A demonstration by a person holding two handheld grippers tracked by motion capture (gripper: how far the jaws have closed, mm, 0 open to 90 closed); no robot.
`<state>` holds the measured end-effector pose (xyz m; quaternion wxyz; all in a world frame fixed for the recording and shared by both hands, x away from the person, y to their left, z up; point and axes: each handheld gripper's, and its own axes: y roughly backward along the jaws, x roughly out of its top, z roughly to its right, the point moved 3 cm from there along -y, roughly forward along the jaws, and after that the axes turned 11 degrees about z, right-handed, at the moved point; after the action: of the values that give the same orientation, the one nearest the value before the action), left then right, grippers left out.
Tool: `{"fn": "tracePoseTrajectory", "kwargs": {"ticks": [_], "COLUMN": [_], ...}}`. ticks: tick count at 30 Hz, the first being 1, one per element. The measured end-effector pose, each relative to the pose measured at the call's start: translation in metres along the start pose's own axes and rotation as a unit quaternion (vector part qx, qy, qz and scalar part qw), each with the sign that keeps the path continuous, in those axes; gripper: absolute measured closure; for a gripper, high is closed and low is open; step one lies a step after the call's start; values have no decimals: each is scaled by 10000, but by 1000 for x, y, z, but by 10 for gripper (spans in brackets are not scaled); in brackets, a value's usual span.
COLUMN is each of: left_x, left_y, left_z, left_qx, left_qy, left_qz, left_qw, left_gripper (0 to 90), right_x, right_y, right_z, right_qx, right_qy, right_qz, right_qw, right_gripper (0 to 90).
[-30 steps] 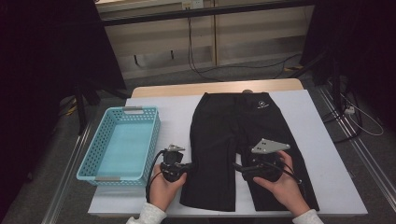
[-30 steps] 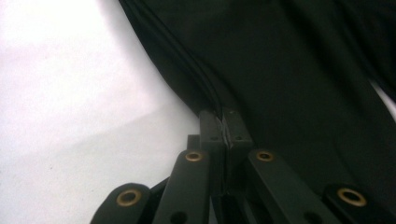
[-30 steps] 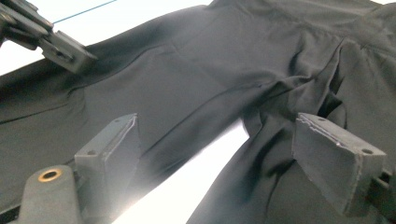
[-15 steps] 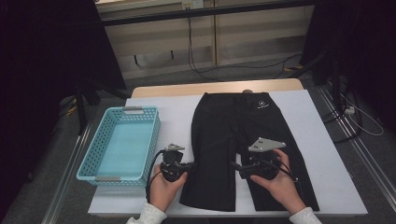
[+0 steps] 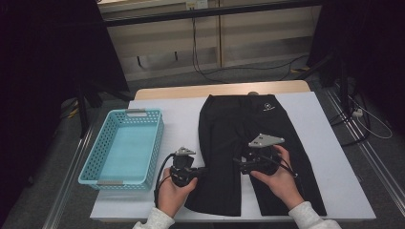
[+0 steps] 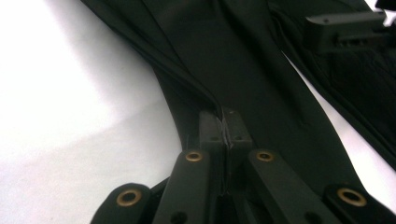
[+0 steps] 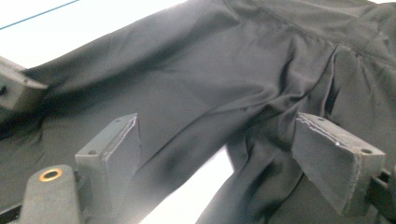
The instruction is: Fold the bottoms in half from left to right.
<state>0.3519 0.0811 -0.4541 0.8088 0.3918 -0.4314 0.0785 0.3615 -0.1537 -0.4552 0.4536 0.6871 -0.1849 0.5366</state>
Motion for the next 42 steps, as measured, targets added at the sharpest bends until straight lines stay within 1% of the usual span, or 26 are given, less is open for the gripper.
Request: {"fn": "tracePoseTrajectory", "kwargs": {"ticks": [3, 7, 11, 14, 16, 19, 20, 24, 26, 28, 29, 31, 32, 33, 34, 36, 37, 38, 40, 42], "left_x": [1, 2, 2, 3, 3, 4, 4, 3, 4, 5, 6, 6, 6, 5, 5, 5, 5, 5, 6, 7], "left_y": [0, -1, -2, -2, -2, -1, -2, -4, -3, -2, -1, -2, -3, -4, -4, -4, -3, -4, -3, -4], "left_z": [2, 4, 5, 6, 8, 8, 8, 7, 8, 8, 8, 8, 8, 8, 8, 8, 8, 9, 10, 12], "left_qx": [-28, -29, -38, -71, -59, -97, -90, -125, -140, -138, -142, -150, -155, -145, -176, -147, -166, -166, -196, -213], "left_qy": [-35, -142, -125, -181, -206, -199, -168, -84, -90, -85, -81, -65, -21, -38, -44, -32, -14, 4, -11, -47], "left_qz": [1, -3, -9, -69, -42, -69, -55, -78, -69, -5, 15, 19, 29, 16, -24, 31, 23, 58, 37, 49], "left_qw": [10000, 9999, 9999, 9998, 9998, 9997, 9998, 9999, 9998, 9999, 9999, 9999, 9999, 9999, 9998, 9999, 9999, 9998, 9998, 9997], "left_gripper": [895, 896, 896, 896, 895, 896, 896, 896, 896, 896, 896, 896, 896, 896, 896, 896, 896, 896, 896, 896], "right_x": [4, 8, 12, 14, 15, 17, 18, 20, 22, 25, 26, 28, 29, 29, 28, 28, 28, 28, 29, 29], "right_y": [-3, -7, -12, -15, -17, -18, -19, -23, -26, -29, -30, -32, -33, -34, -35, -38, -39, -40, -42, -44], "right_z": [2, 6, 11, 13, 14, 16, 16, 14, 13, 12, 12, 11, 11, 11, 12, 14, 14, 15, 16, 16], "right_qx": [-5, -41, -86, -76, -79, -80, -79, 13, 9, 15, 34, 150, 150, 125, 104, 72, 50, 60, 76, 81], "right_qy": [-39, -124, -159, -173, -198, -205, -214, -231, -198, -218, -232, -302, -255, -219, -233, -272, -300, -338, -392, -381], "right_qz": [16, 31, 46, -2, -9, 9, 5, -61, -73, -76, -54, -11, -16, -42, -70, -78, -71, -45, -30, -36], "right_qw": [10000, 9999, 9998, 9998, 9998, 9998, 9997, 9997, 9998, 9997, 9997, 9994, 9996, 9997, 9997, 9996, 9995, 9994, 9992, 9992], "right_gripper": [159, 159, 160, 160, 160, 159, 160, 161, 161, 161, 160, 158, 157, 157, 157, 157, 158, 157, 156, 156]}}
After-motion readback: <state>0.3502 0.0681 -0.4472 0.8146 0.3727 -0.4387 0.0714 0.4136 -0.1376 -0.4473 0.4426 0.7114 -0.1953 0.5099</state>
